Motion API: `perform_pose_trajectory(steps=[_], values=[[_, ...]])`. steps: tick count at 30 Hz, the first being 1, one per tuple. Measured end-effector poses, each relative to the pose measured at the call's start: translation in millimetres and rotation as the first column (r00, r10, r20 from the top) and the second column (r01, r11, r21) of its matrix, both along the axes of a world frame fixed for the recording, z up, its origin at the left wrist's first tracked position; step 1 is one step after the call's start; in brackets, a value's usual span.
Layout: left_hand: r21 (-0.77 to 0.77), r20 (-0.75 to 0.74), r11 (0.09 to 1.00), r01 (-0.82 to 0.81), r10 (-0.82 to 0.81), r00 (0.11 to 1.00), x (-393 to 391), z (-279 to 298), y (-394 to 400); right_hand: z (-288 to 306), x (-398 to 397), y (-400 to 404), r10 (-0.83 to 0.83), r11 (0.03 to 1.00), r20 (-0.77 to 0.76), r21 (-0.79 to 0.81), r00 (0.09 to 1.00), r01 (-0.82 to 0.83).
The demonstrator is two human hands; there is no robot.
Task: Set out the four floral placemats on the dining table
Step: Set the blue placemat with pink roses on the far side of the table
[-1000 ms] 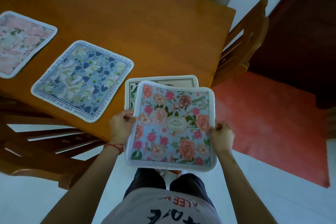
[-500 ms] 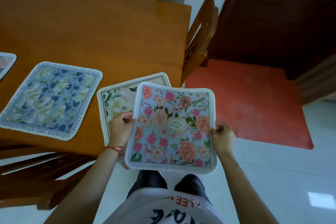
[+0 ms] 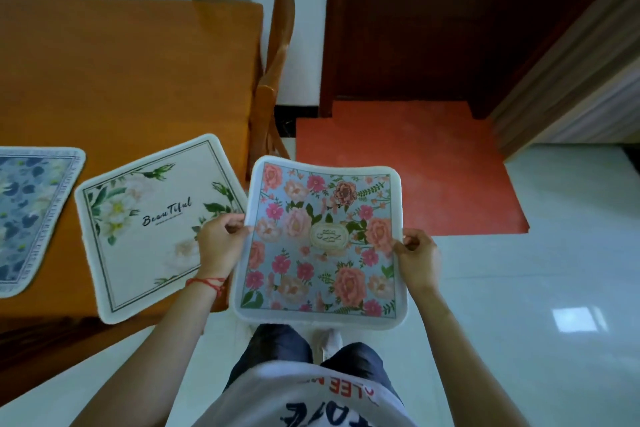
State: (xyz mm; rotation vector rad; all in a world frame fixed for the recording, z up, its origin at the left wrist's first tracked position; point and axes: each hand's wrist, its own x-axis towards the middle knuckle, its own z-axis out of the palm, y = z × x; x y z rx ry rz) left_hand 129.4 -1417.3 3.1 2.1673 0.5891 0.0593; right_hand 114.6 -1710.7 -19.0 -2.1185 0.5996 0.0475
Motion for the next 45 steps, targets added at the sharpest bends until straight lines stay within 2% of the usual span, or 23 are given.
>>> perform_pose_trajectory(steps=[12,16,26,33,40,45], values=[[-0.007,0.000,0.996,0.084,-0.084,0.996,51,8,-65,8,36,-71,-0.079,0.997,0.009,0.009,0.997,0.079],[-0.023,0.004,0.992,0.124,-0.124,0.992,88,9,-76,9,69,-82,-0.087,0.996,0.028,0.029,0.996,0.086],[-0.004,0.019,0.991,0.132,-0.132,0.991,195,14,-98,18,181,-107,-0.129,0.990,0.045,-0.051,0.991,0.131],[-0.015,0.050,0.993,0.120,-0.119,0.992,249,20,-109,30,242,-121,-0.121,0.993,0.062,-0.011,0.991,0.121],[-0.008,0.066,0.999,0.040,-0.039,0.997,295,28,-130,40,314,-147,-0.016,1.000,0.068,0.020,0.998,0.014],[-0.022,0.071,0.995,-0.101,0.102,0.992,323,37,-148,51,373,-163,0.125,0.991,0.102,0.030,0.987,-0.129]])
